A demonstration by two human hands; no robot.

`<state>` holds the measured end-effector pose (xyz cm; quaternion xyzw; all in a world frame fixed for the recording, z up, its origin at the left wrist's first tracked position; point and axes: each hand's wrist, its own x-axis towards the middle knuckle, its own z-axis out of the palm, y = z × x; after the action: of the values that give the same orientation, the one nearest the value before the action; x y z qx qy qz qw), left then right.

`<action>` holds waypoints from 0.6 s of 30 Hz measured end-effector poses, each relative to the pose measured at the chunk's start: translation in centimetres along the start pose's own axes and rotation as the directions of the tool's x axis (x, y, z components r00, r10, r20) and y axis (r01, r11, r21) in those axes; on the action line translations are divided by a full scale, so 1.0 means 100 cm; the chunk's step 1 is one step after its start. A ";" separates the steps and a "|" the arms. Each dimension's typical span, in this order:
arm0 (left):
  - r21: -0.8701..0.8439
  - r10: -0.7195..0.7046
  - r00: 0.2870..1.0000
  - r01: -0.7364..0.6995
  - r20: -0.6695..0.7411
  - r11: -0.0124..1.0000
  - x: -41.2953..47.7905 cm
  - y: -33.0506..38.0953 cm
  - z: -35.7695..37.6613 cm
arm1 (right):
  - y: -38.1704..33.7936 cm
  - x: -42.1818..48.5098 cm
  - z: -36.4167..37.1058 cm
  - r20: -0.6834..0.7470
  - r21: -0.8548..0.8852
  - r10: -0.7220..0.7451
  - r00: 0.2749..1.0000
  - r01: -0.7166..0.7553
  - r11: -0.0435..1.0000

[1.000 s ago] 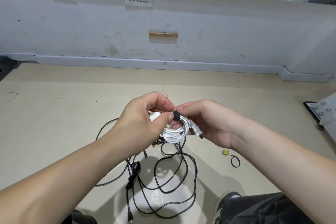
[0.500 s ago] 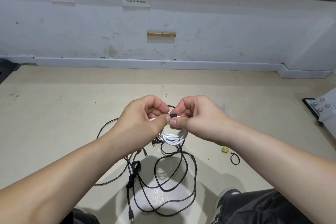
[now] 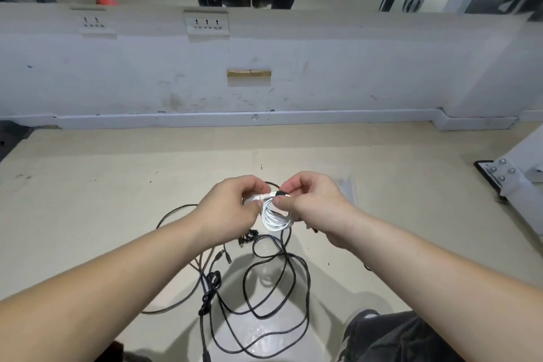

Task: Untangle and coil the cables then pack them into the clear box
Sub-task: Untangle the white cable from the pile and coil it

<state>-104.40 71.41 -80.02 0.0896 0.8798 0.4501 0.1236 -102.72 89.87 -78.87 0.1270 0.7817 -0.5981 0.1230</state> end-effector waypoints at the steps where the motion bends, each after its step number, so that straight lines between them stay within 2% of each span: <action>1: -0.005 -0.002 1.000 0.002 0.016 1.000 0.007 0.001 0.004 | 0.003 0.002 -0.005 -0.022 0.044 0.060 0.998 -0.059 0.997; 4: 0.001 0.003 0.998 -0.003 0.064 1.000 0.028 0.005 0.029 | 0.010 0.019 -0.020 -0.079 0.126 0.208 0.975 -0.197 0.972; 9: 0.003 -0.070 0.995 0.070 0.064 0.998 0.063 -0.006 0.077 | 0.036 0.083 -0.051 -0.216 0.134 0.310 0.926 -0.287 0.949; 13: -0.018 -0.153 0.982 0.155 0.110 0.988 0.091 -0.030 0.109 | 0.084 0.136 -0.065 -0.338 0.277 0.427 0.839 -0.345 0.897; 18: -0.053 -0.230 0.958 0.242 0.170 0.969 0.133 -0.067 0.145 | 0.140 0.200 -0.072 -0.388 0.541 0.600 0.700 -0.354 0.763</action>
<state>-113.09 82.34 -95.47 0.0158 0.8540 0.4554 0.2511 -116.98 101.42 -96.55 0.5171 0.5703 -0.6379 0.0217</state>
